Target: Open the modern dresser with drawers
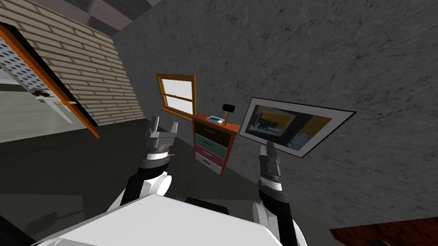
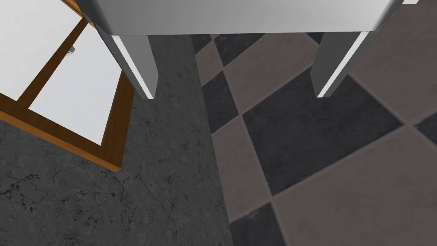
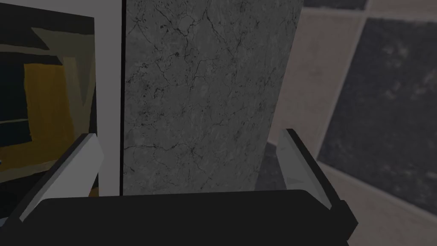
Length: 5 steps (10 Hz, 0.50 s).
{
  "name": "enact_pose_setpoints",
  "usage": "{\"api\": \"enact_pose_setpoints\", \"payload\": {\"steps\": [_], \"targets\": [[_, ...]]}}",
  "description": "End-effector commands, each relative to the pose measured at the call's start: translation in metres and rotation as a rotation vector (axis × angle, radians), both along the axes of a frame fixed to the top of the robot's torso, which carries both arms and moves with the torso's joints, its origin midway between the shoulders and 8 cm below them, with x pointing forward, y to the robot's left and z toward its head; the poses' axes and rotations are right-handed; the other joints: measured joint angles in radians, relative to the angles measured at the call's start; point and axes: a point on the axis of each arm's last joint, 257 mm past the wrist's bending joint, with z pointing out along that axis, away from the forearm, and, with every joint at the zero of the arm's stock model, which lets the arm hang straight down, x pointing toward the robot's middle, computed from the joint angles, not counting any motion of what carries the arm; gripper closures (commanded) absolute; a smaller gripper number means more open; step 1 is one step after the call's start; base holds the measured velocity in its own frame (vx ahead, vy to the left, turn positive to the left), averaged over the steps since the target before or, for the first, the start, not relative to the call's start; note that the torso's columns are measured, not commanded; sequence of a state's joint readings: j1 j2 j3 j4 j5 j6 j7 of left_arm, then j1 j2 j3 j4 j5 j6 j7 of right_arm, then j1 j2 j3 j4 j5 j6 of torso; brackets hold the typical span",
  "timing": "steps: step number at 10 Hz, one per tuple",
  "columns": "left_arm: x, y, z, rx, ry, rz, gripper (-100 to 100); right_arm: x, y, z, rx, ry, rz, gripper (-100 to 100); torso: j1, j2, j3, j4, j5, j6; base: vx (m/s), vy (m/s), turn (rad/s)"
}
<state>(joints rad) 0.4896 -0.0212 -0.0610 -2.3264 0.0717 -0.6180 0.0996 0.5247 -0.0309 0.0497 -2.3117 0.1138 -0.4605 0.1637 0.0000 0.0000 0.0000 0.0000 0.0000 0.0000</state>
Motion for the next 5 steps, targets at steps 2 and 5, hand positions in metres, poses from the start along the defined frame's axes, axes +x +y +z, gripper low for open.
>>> {"api": "enact_pose_setpoints", "payload": {"steps": [2,5], "targets": [[0.0000,0.0000,0.0000,0.000,0.000,0.000,0,0.0000,0.0000,0.0000,0.000,0.000,0.000,0,0.000,0.104,-0.209,0.105,0.000,0.000,0.000,0.000,0.000],[-0.0001,0.0000,0.0001,0.000,0.000,0.000,0,-0.0001,0.0000,0.0001,0.000,0.000,0.000,0,0.000,0.322,-0.644,0.322,0.000,0.000,0.000,0.000,0.000]]}}
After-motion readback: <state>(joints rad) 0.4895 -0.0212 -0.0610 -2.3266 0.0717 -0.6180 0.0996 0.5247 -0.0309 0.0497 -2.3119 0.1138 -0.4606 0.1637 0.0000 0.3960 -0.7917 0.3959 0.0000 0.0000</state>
